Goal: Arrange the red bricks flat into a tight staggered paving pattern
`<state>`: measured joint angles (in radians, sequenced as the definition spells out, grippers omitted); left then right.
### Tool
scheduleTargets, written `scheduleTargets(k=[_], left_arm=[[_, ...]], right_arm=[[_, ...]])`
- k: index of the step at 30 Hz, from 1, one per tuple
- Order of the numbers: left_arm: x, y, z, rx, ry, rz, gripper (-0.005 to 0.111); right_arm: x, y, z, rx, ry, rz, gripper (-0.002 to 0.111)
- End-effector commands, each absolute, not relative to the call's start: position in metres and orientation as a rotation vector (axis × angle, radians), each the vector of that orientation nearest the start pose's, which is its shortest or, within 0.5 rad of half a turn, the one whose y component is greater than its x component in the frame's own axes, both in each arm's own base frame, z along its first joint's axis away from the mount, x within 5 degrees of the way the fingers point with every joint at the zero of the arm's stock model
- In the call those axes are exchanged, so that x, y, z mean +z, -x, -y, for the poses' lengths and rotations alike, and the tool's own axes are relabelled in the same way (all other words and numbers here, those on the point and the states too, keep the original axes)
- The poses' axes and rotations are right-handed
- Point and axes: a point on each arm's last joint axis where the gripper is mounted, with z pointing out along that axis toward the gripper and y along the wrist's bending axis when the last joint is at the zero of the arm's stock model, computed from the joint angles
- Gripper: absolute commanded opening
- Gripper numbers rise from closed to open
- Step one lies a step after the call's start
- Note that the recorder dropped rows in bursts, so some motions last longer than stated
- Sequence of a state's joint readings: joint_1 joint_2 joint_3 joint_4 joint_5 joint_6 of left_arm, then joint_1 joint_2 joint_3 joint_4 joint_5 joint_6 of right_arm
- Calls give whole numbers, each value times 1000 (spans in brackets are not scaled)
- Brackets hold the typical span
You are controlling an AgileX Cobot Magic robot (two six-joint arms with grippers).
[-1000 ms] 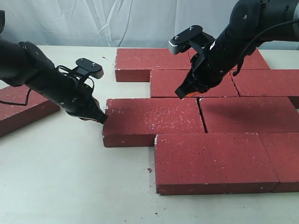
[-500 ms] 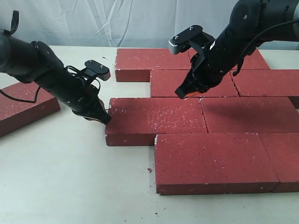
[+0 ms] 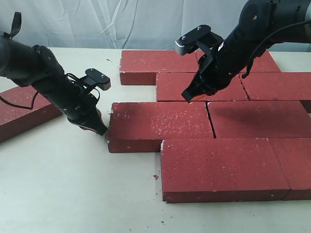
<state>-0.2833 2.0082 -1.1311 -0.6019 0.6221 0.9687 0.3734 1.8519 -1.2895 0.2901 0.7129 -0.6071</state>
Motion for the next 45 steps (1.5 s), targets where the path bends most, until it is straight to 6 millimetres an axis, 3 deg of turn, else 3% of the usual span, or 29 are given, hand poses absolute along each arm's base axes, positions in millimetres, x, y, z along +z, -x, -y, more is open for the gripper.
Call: scheduleTargets(k=[1,12,17,22,26,31,34,40,45], left_arm=[[125,-347,126,-416,-1061,-2597,0],[195,-348,99,-389,-882,-2472,0],[198,-352,98,-366,-845,-2436,0],[224,-387,88,-211,-402,-2201,0],[234,-393,78,-45,-603,-2131,0],[241,-396,26,47,-502,-2216,0],[239,-394,-21,121,-388,-2377,0],[243,-372,-100,331,-9,-2613,0],[234,-348,-142,384,191,-2778,0]], right_arm=[[209,-351,-154,251,1043,-2502,-1],[210,-353,-156,256,1015,-2478,-1],[211,-353,-159,300,983,-2481,-1],[211,-353,-161,301,981,-2473,-1],[211,-351,-161,316,982,-2487,-1],[211,-351,-162,321,994,-2486,-1],[211,-351,-162,317,1012,-2477,-1],[211,-351,-162,317,1006,-2474,-1],[211,-352,-162,313,1001,-2466,-1]])
